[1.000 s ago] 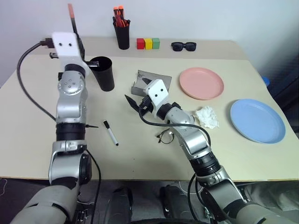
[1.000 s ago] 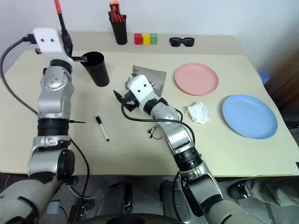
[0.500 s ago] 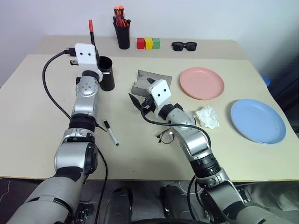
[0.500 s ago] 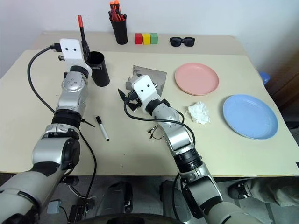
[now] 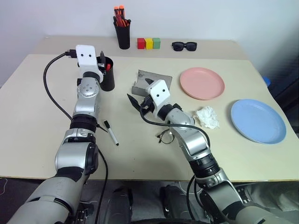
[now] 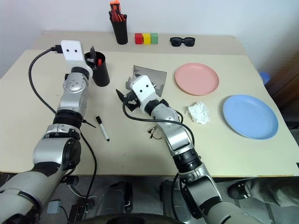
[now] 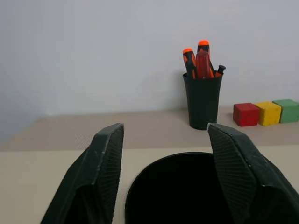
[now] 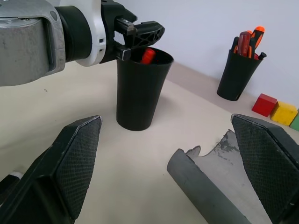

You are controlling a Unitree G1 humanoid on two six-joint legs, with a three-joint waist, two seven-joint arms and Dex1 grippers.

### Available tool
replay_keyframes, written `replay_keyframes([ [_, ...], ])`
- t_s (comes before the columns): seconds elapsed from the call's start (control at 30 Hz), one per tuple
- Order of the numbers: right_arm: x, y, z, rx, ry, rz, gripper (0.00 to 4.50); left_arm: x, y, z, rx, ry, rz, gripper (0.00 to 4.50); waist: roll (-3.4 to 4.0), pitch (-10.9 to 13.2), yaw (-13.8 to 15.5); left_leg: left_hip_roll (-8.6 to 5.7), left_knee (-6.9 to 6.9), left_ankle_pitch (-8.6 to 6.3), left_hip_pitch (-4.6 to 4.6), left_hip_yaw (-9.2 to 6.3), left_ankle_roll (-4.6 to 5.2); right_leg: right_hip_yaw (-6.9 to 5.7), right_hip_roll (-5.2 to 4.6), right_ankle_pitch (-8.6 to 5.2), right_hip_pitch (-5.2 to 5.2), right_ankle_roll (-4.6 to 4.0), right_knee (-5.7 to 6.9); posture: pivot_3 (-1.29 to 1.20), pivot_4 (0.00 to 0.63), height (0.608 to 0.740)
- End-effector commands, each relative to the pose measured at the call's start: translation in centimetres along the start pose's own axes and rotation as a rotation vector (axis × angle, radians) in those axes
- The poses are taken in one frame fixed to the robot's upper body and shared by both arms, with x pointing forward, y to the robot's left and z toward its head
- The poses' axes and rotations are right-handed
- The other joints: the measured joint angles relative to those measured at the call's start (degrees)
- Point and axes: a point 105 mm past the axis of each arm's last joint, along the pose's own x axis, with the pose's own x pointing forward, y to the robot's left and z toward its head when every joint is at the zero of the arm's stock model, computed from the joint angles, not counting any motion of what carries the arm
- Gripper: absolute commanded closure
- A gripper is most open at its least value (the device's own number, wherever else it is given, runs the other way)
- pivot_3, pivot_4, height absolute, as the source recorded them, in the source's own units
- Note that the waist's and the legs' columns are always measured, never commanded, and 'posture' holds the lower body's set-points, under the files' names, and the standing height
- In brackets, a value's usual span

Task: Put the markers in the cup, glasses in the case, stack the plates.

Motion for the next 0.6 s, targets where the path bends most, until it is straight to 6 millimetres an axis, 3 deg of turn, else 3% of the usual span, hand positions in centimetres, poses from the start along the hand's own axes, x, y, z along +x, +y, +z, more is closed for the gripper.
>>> replay_keyframes([
  [0.03,0.3,-0.1,1.5,-0.011,-0.056,0.008,0.0,0.2,1.3,3.9,-0.033,-0.144,0.038,1.58,0.0,0.0,-0.04,0.0,0.0,0.0,0.0,0.0,0.0,0.0,0.0,0.0,0.0,0.0,0.0,0.0,0.15,0.722],
  [0.17,-0.3,-1.0,1.1,-0.036,-0.04,0.024,0.0,-1.4,2.6,6.5,-0.043,-0.18,0.035,1.58,0.01,0.0,-0.25,0.01,-0.01,0.0,0.0,0.0,0.0,0.0,0.0,0.0,0.0,0.0,0.01,0.0,0.15,0.722],
  [0.27,-1.5,-1.7,0.3,-0.066,-0.006,0.076,0.0,-3.9,2.7,6.6,-0.016,-0.08,0.01,1.58,0.01,0.01,-0.19,0.03,0.0,0.0,0.0,0.0,-0.01,0.01,0.0,0.0,0.0,0.0,0.04,0.0,0.15,0.722],
  [0.3,-2.0,-1.8,0.0,-0.073,0.011,0.116,0.0,-4.8,2.7,5.7,-0.002,0.007,0.006,1.58,0.01,0.0,-0.17,0.03,0.0,0.0,0.01,0.0,-0.01,0.01,-0.01,0.0,0.02,0.01,0.04,0.0,0.15,0.722],
  [0.4,-4.0,-1.6,-0.8,-0.097,0.062,0.256,0.0,-8.2,2.3,2.7,0.037,0.3,0.006,0.26,0.01,0.0,0.11,0.02,0.05,0.0,0.03,-0.07,-0.01,-0.02,-0.01,-0.01,0.08,0.02,0.06,0.0,0.15,0.722],
  [0.43,-4.5,-1.7,-1.0,-0.103,0.077,0.283,0.0,-9.2,2.0,2.0,0.025,0.377,0.001,0.07,0.0,0.0,0.09,0.01,0.06,0.0,0.04,-0.09,0.0,-0.02,-0.01,-0.01,0.1,0.02,0.07,0.0,0.15,0.722],
  [0.53,-5.9,-2.9,-2.0,-0.118,0.138,0.322,0.0,-13.2,0.2,0.0,-0.019,0.645,-0.024,0.07,-0.01,0.01,0.03,-0.01,0.12,0.0,0.04,-0.16,0.0,-0.04,0.0,-0.01,0.13,0.02,0.07,0.0,0.15,0.722],
  [0.6,-6.1,-3.3,-2.4,-0.129,0.156,0.334,0.0,-15.2,0.0,-1.7,0.008,0.751,-0.02,0.07,-0.02,0.01,-0.13,-0.03,0.11,-0.01,0.05,-0.19,0.01,-0.03,0.0,-0.02,0.14,0.02,0.06,0.0,0.15,0.722],
])
